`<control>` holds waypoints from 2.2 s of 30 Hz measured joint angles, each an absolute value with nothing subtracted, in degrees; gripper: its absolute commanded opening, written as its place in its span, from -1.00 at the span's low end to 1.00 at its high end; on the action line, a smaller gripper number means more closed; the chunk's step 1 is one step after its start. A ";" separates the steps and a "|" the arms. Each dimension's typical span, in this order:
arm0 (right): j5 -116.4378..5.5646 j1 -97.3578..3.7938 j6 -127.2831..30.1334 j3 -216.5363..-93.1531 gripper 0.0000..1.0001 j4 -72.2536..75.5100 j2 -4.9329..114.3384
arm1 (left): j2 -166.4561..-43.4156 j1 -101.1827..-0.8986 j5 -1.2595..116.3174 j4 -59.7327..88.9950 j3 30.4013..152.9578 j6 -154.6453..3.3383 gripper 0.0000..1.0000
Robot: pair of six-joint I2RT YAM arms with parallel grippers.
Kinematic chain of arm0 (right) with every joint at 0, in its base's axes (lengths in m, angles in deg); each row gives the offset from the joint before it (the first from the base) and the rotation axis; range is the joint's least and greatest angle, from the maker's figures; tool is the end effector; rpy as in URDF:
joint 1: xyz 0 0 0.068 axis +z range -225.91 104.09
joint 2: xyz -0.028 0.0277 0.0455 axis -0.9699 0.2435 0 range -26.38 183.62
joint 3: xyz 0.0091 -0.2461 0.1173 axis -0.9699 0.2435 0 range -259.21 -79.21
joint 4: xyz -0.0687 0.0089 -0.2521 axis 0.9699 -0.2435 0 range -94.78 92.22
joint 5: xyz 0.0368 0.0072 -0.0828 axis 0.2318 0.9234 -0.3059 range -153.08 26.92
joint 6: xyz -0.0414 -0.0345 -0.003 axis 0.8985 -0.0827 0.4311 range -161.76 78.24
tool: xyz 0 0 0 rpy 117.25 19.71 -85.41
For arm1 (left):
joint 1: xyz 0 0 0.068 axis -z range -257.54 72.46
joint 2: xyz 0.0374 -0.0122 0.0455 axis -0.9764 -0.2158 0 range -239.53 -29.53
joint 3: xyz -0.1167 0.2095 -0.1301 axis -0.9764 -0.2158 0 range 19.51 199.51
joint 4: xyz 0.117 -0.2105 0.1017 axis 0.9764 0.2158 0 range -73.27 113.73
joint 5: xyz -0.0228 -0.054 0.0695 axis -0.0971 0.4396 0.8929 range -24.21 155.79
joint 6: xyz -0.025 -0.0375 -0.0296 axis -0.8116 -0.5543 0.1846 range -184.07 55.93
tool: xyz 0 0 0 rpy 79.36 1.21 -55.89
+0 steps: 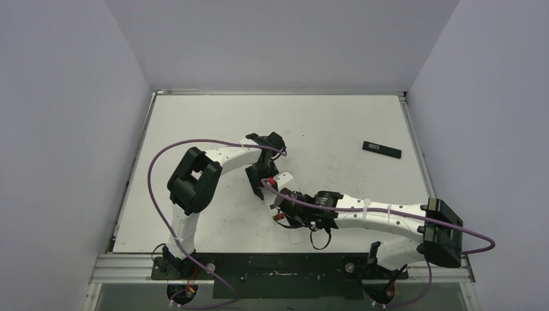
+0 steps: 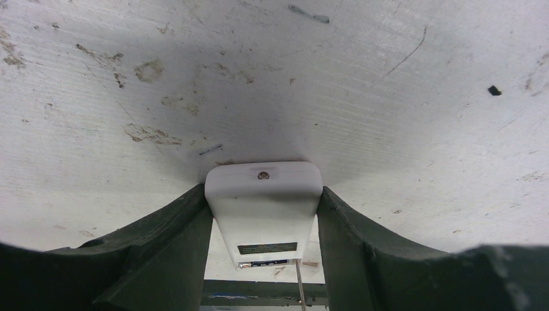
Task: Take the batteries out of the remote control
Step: Unload the battery from the remote control.
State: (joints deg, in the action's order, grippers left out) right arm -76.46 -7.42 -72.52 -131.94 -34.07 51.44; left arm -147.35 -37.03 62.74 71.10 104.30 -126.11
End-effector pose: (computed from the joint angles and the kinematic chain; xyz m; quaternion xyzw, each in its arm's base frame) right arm 0.1044 0.2423 0.2266 -0.2839 0.9200 0.1138 0.2451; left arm 0.2925 -0.2524 0.1543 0.1861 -0.9819 0.0344 0.0066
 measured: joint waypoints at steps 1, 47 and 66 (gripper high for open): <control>-76.86 -7.18 -72.63 -131.94 -0.89 -33.98 51.53 | -147.35 -37.03 62.72 71.08 104.30 -126.09 -1.00; -64.49 -17.41 -78.75 -120.18 -0.89 -20.41 39.66 | -147.28 -37.05 63.83 71.24 104.30 -124.91 -1.00; -66.74 -15.94 -76.83 -125.62 -0.89 -25.48 44.41 | -147.28 -37.05 63.83 71.24 104.30 -124.93 -1.00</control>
State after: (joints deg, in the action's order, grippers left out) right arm -66.74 -15.94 -76.83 -125.62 -25.48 44.41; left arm -147.28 -37.05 63.83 71.24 104.30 -124.93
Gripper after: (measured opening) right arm 0.173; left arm 0.534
